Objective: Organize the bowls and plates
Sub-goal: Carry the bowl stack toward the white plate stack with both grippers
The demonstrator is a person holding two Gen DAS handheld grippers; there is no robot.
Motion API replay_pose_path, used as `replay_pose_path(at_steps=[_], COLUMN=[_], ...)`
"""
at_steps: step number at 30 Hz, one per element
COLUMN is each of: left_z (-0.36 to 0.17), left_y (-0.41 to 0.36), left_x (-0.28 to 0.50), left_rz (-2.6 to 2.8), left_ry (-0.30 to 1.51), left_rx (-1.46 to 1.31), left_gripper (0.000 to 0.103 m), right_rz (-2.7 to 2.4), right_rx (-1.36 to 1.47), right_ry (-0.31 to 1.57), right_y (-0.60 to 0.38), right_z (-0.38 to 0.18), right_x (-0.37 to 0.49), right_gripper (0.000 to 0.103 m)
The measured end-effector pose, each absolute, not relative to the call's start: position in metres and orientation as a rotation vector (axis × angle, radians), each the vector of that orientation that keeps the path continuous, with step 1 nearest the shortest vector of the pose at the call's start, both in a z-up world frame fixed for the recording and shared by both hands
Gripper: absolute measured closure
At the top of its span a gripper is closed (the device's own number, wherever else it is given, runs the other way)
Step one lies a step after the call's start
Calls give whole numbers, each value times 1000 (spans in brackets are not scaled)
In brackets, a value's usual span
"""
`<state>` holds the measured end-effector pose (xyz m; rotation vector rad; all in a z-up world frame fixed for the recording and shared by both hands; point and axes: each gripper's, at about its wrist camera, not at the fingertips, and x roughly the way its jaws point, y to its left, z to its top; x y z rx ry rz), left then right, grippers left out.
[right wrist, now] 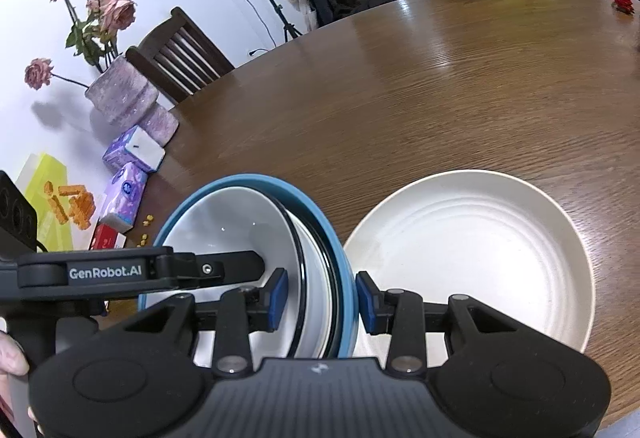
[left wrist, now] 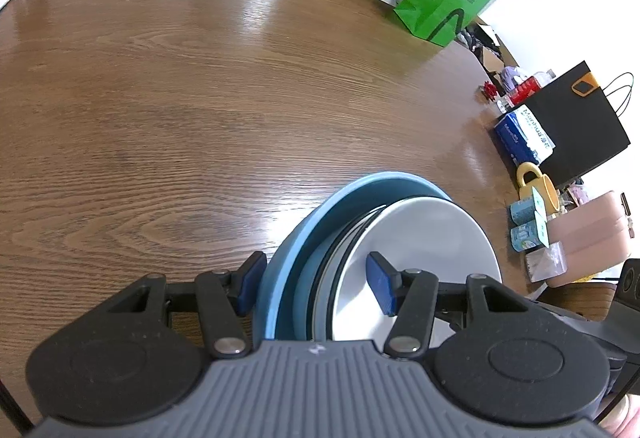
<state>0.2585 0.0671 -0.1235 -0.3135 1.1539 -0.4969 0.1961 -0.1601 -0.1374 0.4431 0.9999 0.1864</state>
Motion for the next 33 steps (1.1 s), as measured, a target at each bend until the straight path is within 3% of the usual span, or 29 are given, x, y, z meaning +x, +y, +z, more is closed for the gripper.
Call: replay_pose_path(at_steps=[33], left_z=[-137], left_y=[-3], left_x=[266], left_rz=[-544], left_ry=[1177], left_rx=[-297], left_gripper=[47], right_rz=[126], right_rx=[469], right_ry=[997], right_y=[-236], right_z=[-148], right_x=[191], right_gripper=[67])
